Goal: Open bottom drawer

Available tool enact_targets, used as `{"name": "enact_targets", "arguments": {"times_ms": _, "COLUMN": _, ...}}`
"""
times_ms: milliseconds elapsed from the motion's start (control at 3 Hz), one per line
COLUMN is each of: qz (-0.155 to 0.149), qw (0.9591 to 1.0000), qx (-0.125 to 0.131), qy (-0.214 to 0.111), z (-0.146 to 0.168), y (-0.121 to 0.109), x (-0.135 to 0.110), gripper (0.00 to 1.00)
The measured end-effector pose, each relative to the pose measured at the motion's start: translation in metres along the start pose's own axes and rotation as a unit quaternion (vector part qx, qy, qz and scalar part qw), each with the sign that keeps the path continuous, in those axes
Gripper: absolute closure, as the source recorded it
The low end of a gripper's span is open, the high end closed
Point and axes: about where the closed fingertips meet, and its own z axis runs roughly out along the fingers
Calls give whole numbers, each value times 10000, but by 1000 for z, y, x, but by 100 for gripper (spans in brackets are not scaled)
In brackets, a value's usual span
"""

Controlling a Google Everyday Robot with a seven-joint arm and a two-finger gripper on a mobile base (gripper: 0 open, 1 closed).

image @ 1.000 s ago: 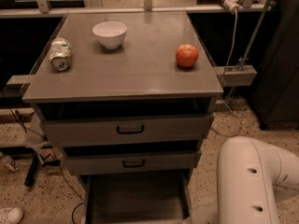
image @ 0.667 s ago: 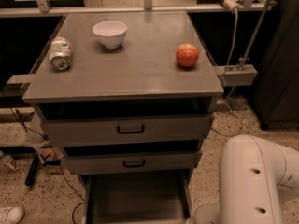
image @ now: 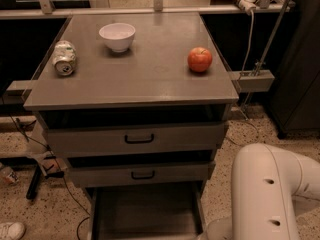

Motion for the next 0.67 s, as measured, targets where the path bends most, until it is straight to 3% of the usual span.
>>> {"name": "enact_targets", "arguments": {"times_ms": 667, "qz": 103, "qw": 9998, "qx": -34, "qy": 150, "z": 4, "y": 6, "x": 3, "gripper": 0}}
